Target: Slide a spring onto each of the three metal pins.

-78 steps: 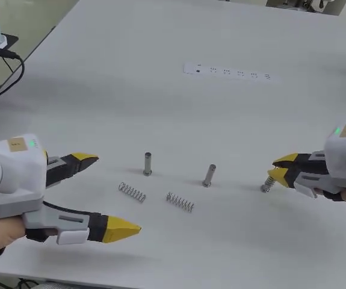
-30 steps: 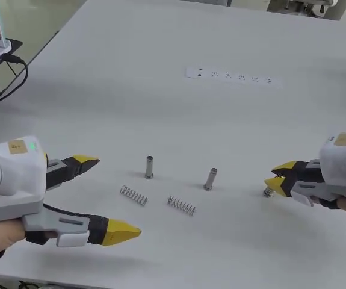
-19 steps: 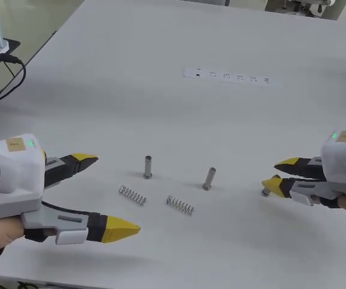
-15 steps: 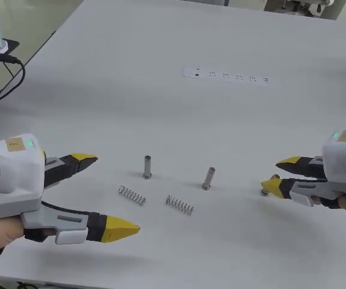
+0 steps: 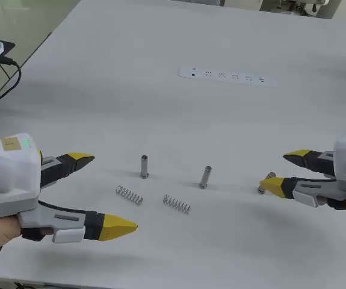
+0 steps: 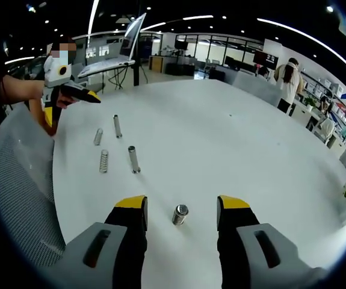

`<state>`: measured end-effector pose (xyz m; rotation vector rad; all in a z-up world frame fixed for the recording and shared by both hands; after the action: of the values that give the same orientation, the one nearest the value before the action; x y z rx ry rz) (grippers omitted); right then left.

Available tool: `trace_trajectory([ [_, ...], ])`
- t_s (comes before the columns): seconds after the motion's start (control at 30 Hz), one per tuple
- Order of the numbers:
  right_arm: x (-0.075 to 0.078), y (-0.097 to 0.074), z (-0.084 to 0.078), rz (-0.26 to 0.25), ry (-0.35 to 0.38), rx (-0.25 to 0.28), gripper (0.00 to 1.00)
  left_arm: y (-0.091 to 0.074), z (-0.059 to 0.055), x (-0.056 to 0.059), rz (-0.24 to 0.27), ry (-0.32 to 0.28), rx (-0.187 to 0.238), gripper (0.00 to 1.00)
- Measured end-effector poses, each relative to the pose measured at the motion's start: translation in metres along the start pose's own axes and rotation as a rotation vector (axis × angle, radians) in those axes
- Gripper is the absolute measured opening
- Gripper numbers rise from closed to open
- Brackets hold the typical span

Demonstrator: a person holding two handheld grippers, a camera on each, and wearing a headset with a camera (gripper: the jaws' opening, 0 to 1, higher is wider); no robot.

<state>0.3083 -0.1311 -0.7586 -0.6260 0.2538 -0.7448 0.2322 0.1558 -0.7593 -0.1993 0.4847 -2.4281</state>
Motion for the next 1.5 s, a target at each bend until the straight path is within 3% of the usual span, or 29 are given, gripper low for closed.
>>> trace_trajectory([
  [0.4,-0.009,-0.023,0.010,0.003,0.002,0.061,0.45,0.000,0.005,-0.003,0.001,0.009,0.006,0.98],
  [0.73,-0.018,-0.030,-0.006,0.030,-0.005,0.028,0.43,0.003,0.007,-0.002,0.004,0.006,0.012,0.98],
  [1.1,-0.026,-0.028,-0.020,0.055,0.014,0.005,0.41,-0.001,0.006,-0.002,0.007,0.011,0.007,0.98],
  [1.3,-0.040,-0.024,-0.014,0.085,0.000,0.005,0.37,-0.002,0.005,-0.003,0.011,0.010,0.002,0.98],
  [1.5,-0.063,-0.010,-0.006,0.148,-0.049,-0.006,0.36,-0.002,0.005,-0.002,0.009,0.012,0.001,0.98],
])
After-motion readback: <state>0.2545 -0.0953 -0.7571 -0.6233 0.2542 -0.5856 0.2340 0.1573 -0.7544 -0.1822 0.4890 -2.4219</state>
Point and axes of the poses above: the centre of the closed fingertips' face, and the gripper's own axes: y roughly forward along the fingers, x roughly to its right, z roughly out of its top, the point moved 3 cm from there along -y, roughly backward along the fingers, and after that the axes turned 9 degrees about y, right-handed, at the moved point
